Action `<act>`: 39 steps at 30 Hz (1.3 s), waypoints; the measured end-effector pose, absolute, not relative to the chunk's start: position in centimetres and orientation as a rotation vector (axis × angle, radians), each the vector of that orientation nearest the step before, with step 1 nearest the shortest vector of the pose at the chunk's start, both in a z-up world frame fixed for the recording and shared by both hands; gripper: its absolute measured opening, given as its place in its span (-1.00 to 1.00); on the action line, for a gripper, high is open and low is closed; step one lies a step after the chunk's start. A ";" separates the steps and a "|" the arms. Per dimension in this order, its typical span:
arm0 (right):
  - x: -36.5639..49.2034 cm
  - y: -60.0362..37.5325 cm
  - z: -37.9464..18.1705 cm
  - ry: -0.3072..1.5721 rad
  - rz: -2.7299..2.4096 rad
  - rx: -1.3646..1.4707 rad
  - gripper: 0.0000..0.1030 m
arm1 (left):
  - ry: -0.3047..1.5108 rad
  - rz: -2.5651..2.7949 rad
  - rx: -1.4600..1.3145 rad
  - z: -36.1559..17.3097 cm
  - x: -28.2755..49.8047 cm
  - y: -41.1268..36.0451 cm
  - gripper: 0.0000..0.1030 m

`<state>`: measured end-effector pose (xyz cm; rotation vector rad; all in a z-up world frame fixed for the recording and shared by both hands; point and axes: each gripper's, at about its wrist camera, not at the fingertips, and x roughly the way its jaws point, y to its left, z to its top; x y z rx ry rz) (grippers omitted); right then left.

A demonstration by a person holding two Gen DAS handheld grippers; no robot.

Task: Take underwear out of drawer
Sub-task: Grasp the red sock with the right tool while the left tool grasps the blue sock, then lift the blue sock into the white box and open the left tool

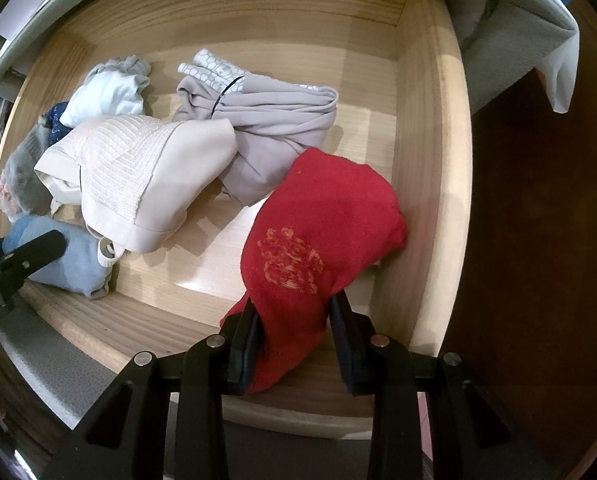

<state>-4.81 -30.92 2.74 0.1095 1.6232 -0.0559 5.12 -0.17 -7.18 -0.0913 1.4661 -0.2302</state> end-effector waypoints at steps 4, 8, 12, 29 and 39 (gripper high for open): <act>-4.9 -30.9 3.0 1.624 -0.057 0.110 -0.42 | 1.468 -0.234 -0.131 -7.6 5.3 -0.1 0.22; -4.9 -30.9 2.9 1.625 -0.056 0.112 -0.41 | 1.471 -0.249 -0.148 -8.0 5.4 0.1 -0.15; -4.8 -30.7 2.7 1.627 -0.057 0.104 -0.41 | 1.469 -0.266 -0.138 -8.1 5.7 0.2 -0.27; -4.7 -30.6 2.5 1.620 -0.053 0.112 -0.42 | 1.358 -0.303 -0.104 -2.0 4.3 2.2 -0.36; -4.6 -29.8 2.4 1.610 -0.074 0.064 -0.43 | 1.279 -0.323 -0.081 2.7 4.2 3.1 -0.36</act>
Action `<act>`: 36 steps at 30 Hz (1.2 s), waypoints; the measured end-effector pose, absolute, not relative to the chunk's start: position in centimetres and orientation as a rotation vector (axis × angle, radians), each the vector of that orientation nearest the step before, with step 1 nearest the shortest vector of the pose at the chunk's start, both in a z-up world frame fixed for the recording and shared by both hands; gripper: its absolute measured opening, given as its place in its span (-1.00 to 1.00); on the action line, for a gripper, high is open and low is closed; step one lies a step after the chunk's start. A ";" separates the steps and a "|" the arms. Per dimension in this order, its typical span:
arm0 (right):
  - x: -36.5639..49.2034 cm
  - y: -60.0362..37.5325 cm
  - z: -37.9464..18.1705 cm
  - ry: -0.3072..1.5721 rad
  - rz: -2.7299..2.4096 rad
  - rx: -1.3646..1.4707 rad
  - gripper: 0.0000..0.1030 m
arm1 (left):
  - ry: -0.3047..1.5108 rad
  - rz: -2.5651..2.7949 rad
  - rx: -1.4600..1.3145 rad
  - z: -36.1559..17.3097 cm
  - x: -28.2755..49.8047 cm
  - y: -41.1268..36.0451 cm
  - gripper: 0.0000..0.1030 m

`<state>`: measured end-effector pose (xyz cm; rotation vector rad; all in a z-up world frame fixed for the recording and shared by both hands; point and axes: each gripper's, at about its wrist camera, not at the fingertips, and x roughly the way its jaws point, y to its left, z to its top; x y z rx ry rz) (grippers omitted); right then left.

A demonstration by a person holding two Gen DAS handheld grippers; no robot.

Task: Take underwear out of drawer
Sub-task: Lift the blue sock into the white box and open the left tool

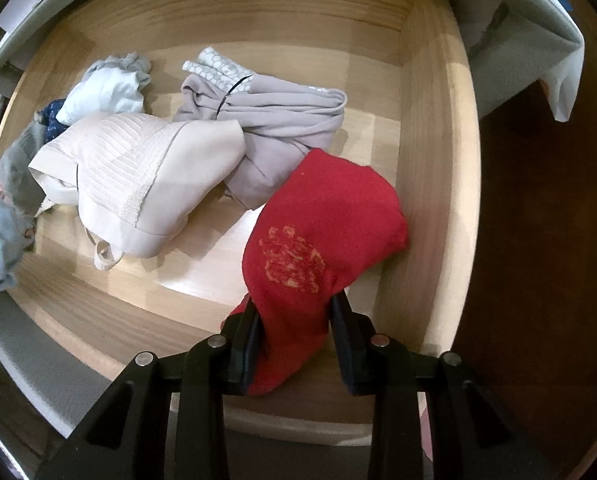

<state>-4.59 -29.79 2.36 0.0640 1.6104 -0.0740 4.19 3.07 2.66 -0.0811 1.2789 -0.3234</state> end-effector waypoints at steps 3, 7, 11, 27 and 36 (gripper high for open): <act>-4.5 -29.2 2.2 1.608 -0.080 0.046 -0.43 | 1.255 -0.334 -0.081 4.0 4.1 3.4 -0.36; -4.6 -28.8 2.2 1.603 -0.084 0.035 -0.43 | 1.210 -0.348 -0.070 6.0 4.1 3.7 -0.36; -4.7 -28.4 2.1 1.595 -0.087 0.019 -0.43 | 1.159 -0.354 -0.059 8.4 4.2 4.0 -0.36; -5.3 -27.2 1.7 1.587 -0.091 0.009 -0.42 | 0.918 -0.371 -0.040 20.7 7.2 4.4 -0.36; -5.1 -27.2 1.6 1.586 -0.094 0.006 -0.42 | 0.823 -0.380 0.007 24.2 11.7 1.6 -0.36</act>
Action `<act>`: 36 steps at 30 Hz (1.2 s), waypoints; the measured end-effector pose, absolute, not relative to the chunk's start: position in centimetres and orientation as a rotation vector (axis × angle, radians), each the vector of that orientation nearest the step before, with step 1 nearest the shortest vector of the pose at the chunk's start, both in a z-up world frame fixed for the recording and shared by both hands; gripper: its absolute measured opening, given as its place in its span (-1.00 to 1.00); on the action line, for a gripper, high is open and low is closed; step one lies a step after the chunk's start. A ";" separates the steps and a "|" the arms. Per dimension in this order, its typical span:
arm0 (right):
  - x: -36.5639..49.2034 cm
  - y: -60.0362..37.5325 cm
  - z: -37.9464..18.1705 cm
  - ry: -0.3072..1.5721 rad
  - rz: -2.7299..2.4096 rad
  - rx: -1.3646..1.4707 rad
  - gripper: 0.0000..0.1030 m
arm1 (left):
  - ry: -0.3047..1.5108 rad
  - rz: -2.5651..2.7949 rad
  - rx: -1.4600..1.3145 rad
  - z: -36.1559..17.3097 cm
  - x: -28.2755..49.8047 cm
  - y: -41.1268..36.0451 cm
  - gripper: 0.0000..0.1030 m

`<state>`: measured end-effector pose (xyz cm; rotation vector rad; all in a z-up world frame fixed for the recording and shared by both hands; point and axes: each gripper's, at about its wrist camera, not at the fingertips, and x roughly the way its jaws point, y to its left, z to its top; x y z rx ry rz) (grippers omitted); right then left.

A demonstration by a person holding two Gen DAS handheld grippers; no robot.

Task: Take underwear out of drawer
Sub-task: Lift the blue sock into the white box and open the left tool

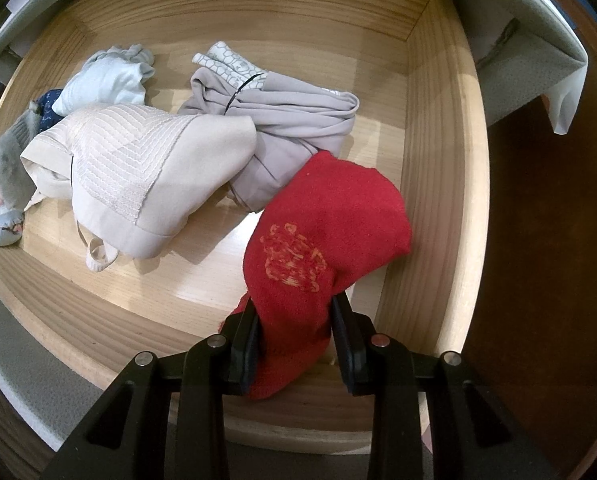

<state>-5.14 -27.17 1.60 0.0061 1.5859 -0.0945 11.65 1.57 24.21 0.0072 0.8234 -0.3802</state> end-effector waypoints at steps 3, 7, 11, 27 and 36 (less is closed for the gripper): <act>-5.1 -27.2 1.6 1.587 -0.094 0.007 -0.42 | 0.854 -0.375 0.003 23.5 13.7 0.8 -0.36; -5.0 -27.2 1.6 1.588 -0.098 0.009 -0.41 | 0.870 -0.342 0.021 22.2 16.1 -0.2 -0.36; -4.7 -27.1 1.7 1.590 -0.099 0.009 -0.41 | 0.905 -0.337 0.054 20.7 18.3 -1.5 -0.36; -4.6 -27.1 1.7 1.592 -0.099 0.008 -0.39 | 1.005 -0.301 0.159 15.1 20.1 -3.7 -0.32; -4.6 -27.1 1.7 1.592 -0.100 0.009 -0.39 | 1.013 -0.303 0.150 15.0 19.6 -3.2 -0.29</act>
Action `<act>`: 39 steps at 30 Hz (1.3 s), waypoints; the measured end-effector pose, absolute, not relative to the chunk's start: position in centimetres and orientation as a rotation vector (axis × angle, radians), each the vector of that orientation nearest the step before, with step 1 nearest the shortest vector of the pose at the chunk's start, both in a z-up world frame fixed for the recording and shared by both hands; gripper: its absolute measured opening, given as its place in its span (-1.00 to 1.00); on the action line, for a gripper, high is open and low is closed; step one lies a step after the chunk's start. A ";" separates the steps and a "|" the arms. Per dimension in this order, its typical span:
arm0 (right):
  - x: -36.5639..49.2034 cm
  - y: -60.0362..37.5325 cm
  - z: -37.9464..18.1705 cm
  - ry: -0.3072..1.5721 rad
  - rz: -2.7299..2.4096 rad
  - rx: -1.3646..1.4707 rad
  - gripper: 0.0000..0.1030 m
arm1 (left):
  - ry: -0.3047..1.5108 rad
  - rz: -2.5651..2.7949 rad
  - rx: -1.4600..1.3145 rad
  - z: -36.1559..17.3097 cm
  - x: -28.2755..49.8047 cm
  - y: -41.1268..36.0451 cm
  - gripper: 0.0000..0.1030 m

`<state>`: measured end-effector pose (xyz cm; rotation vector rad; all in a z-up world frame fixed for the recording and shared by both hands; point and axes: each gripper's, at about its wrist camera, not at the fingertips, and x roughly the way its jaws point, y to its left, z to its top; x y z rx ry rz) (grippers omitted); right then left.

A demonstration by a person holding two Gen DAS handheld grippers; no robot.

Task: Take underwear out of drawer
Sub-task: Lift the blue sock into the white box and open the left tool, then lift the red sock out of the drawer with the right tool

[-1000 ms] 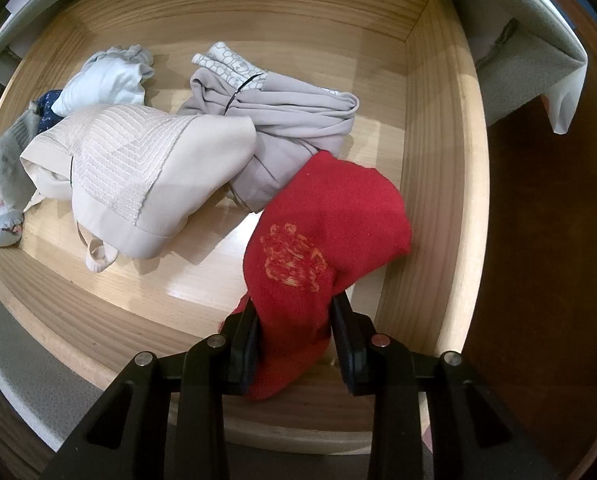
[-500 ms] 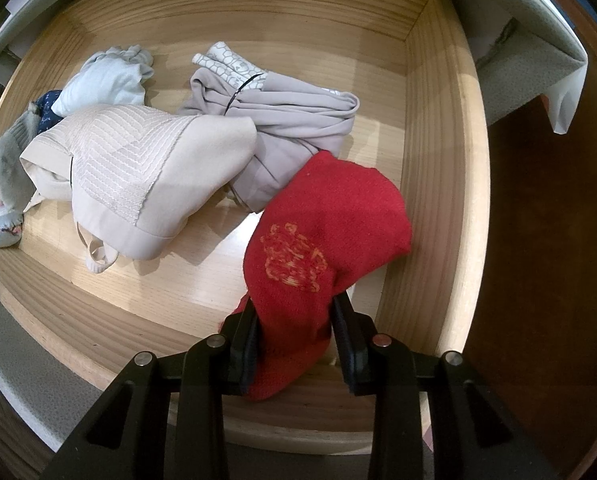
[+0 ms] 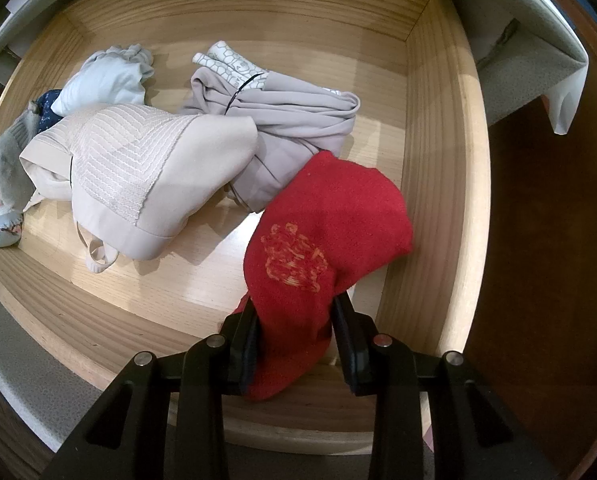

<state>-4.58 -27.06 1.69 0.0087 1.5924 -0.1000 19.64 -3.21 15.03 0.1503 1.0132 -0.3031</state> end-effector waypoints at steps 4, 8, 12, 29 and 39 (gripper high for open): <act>-4.6 -27.1 1.7 1.593 -0.100 0.008 -0.39 | 0.997 -0.318 0.143 16.1 19.0 -2.9 -0.15; -4.5 -27.1 1.7 1.593 -0.099 0.007 -0.39 | 0.965 -0.326 0.133 17.5 17.9 -2.1 -0.11; -4.4 -27.0 1.6 1.594 -0.101 0.008 -0.39 | 0.934 -0.325 0.118 18.7 16.4 -0.7 -0.11; -4.3 -27.1 1.6 1.578 -0.107 0.015 -0.39 | 0.969 -0.191 0.119 13.4 9.6 8.0 -0.11; -4.3 -28.2 2.7 1.540 -0.107 0.066 -0.45 | 1.058 -0.135 0.110 5.6 7.0 9.8 -0.11</act>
